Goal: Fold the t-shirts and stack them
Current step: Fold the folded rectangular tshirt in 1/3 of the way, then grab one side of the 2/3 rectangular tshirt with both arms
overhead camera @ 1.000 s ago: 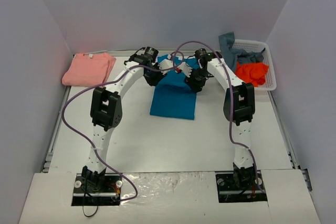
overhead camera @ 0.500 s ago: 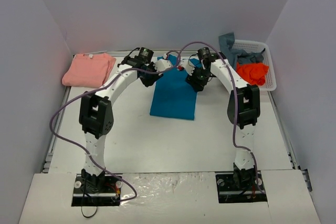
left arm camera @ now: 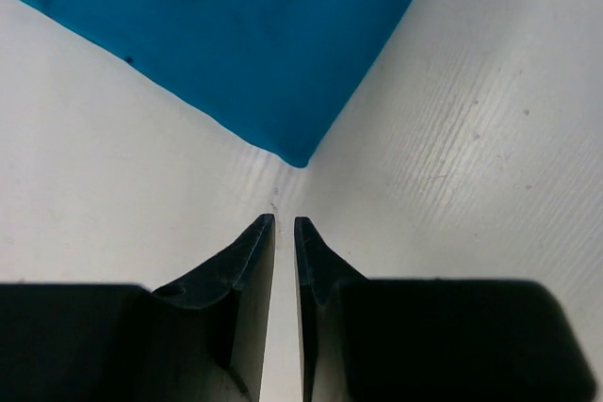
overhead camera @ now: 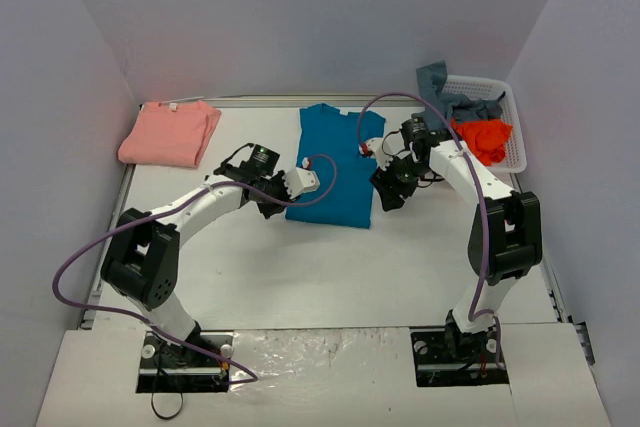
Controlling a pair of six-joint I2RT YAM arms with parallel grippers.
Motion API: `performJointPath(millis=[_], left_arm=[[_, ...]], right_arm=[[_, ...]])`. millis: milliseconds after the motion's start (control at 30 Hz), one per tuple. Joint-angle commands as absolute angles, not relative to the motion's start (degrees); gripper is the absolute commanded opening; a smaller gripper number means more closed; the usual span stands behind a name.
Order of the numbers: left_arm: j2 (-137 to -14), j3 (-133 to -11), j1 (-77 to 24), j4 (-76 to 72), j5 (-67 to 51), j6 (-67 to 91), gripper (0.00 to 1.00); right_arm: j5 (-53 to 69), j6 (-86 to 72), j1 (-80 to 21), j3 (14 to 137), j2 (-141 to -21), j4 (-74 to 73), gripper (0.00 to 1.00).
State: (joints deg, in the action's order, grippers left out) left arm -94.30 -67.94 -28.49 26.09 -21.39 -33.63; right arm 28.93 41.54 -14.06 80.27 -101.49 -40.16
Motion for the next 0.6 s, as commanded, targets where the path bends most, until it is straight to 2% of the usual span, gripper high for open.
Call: performJointPath(millis=[0,200,567], left_arm=[[-92.55,-66.1,-28.39,19.7,-22.67,-33.84,0.14],[-94.92,-66.27,-29.09,18.98,-23.64,-35.24,0.14],[-98.79,-66.44,-29.79,19.33,-26.89,-37.62,0.15]], right_arm=[[34.27,39.82,-14.24,77.0,-99.14,-41.13,0.53],[34.81,40.87,-13.63,71.99,-98.0,-39.9,0.56],[33.4,41.13,-10.63,71.63,-101.07,-38.94,0.56]])
